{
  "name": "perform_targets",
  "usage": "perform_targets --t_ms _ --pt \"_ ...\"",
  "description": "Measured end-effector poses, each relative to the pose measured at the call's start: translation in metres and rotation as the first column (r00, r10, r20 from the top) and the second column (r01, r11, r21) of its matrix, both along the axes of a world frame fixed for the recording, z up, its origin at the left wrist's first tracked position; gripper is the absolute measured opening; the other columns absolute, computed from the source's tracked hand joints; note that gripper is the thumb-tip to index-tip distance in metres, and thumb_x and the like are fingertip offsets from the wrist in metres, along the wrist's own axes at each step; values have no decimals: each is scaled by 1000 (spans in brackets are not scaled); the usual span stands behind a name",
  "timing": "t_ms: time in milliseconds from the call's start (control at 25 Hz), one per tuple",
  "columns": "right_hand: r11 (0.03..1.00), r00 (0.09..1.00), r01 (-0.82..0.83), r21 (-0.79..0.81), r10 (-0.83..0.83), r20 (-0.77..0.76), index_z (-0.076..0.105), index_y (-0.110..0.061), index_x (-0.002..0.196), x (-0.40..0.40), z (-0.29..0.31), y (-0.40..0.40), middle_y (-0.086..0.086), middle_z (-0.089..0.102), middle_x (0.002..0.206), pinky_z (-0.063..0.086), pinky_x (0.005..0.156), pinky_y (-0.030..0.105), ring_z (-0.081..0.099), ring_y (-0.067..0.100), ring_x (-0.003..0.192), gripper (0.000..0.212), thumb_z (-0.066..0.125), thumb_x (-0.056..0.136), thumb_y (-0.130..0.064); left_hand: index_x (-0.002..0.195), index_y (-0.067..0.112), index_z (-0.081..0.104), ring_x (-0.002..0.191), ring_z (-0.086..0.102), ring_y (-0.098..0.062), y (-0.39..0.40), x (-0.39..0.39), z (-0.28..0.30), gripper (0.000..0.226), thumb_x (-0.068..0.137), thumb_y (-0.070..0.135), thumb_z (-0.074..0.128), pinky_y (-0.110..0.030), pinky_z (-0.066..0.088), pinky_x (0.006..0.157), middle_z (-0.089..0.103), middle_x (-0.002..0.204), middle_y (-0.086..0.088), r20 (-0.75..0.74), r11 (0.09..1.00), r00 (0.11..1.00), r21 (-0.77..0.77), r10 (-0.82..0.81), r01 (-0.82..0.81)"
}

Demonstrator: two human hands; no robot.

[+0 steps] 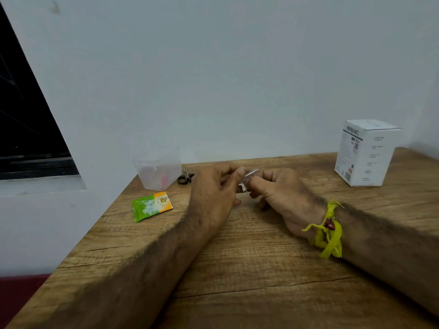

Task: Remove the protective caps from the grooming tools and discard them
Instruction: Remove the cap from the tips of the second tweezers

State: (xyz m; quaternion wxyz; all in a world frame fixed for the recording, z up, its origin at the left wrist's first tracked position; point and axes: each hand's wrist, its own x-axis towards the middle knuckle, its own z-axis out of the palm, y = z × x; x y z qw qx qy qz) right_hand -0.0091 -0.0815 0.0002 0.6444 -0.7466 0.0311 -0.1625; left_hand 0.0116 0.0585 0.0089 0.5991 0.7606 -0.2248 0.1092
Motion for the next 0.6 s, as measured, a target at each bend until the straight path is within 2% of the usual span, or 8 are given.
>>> perform_targets --t_ms 120,200,280,360,480,600 --pt "996 999 49 72 -49 0 73 3 75 2 2 -3 3 66 66 39 55 29 56 11 66 15 68 83 -8 124 24 70 100 71 -5 3 3 -4 36 95 5 64 -24 59 79 74 111 10 26 981 987 111 -161 157" --pt "993 997 73 90 -74 11 74 3 76 3 1 -4 4 64 66 40 54 29 56 12 66 14 67 84 -7 127 29 68 100 69 -2 4 3 -4 43 94 1 63 -18 56 85 73 113 13 89 972 985 197 -150 130" --pt "994 996 84 73 -85 18 74 1 79 4 -1 -5 6 65 69 42 54 30 57 13 67 15 68 86 -11 123 24 71 86 72 -7 3 5 -3 37 96 1 60 -17 57 75 76 102 6 91 988 993 142 -81 67" --pt "992 996 88 90 -91 26 74 -5 75 5 -3 -5 3 67 69 45 53 29 60 12 68 17 70 89 -14 117 18 73 78 73 -13 3 8 -4 29 98 2 58 -21 59 69 77 89 -2 -1 998 1000 51 -22 22" --pt "982 984 134 130 -147 101 71 -10 75 5 -3 -7 1 69 67 50 51 25 66 13 67 18 72 91 -19 111 11 71 76 71 -11 4 12 -7 20 99 3 57 -20 58 64 78 88 -6 -162 996 986 -86 -36 22" --pt "978 942 209 19 -206 266 71 -9 84 3 -1 -13 6 72 69 53 54 21 67 10 64 15 71 93 -20 110 7 68 81 73 -14 5 14 -8 16 99 3 57 -23 58 65 78 93 -8 -246 984 964 -170 -99 57"
